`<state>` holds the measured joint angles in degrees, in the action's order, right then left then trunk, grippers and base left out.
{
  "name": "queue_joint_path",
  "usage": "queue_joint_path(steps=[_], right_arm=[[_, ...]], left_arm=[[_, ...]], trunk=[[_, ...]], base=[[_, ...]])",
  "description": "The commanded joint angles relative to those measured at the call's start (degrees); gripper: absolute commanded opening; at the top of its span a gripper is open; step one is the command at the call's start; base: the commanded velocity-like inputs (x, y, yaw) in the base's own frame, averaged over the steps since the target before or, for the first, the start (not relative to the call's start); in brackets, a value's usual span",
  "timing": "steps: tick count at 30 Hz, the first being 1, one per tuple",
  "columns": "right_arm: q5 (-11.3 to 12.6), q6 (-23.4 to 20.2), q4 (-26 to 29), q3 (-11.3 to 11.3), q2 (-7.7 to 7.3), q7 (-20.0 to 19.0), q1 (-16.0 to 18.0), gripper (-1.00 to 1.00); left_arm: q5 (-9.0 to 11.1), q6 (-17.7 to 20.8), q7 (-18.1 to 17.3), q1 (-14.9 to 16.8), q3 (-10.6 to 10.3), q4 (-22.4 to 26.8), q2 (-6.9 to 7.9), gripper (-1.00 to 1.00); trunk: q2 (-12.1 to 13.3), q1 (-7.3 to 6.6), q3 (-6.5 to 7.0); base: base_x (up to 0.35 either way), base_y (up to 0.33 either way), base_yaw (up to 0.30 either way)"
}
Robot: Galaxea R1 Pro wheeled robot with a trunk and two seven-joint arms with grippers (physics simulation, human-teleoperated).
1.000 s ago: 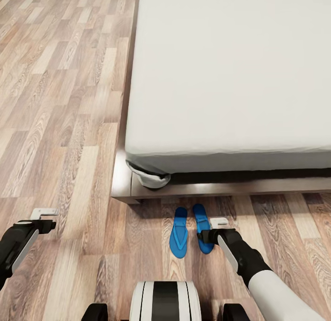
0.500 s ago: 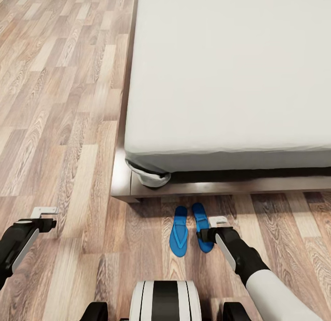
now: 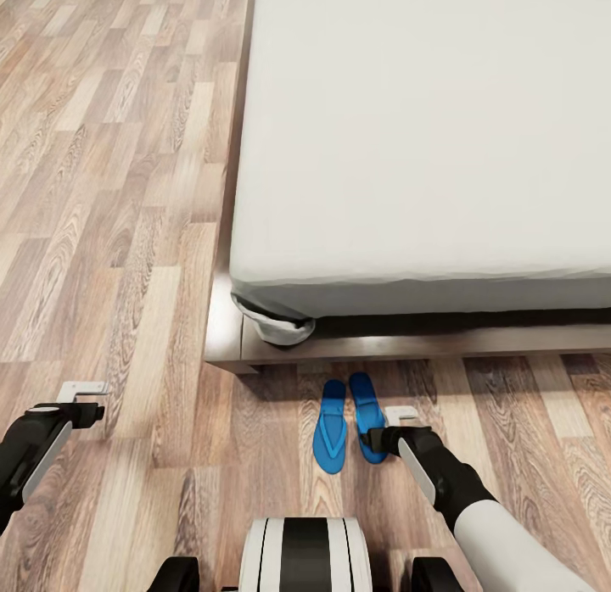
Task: In the bedroom, move the book from the bed onto either nightstand, and place the two sandals side by side next to the bed.
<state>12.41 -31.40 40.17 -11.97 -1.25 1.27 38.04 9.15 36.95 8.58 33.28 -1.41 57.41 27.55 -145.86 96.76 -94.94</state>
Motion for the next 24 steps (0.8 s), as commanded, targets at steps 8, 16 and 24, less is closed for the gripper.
queue_joint_path(steps=[8,16,24], right_arm=[[0.34,-0.24,0.08,-0.28,-0.07,0.13,0.02,1.0],[0.34,-0.24,0.08,-0.25,-0.07,0.07,0.02,1.0],[0.34,-0.24,0.08,-0.26,-0.09,0.08,0.02,1.0]], left_arm=[[0.58,0.23,0.48,0.03,-0.17,0.08,0.05,1.0],[0.53,0.23,0.48,0.02,-0.12,0.06,0.05,1.0],[0.5,0.28,0.48,0.03,-0.04,-0.04,0.44,1.0]], trunk=[[0.01,-0.06,0.41],[0.04,-0.11,0.85],[0.15,-0.32,2.63]], base=[[0.0,0.0,0.0],[0.0,0.0,0.0],[0.0,0.0,0.0]])
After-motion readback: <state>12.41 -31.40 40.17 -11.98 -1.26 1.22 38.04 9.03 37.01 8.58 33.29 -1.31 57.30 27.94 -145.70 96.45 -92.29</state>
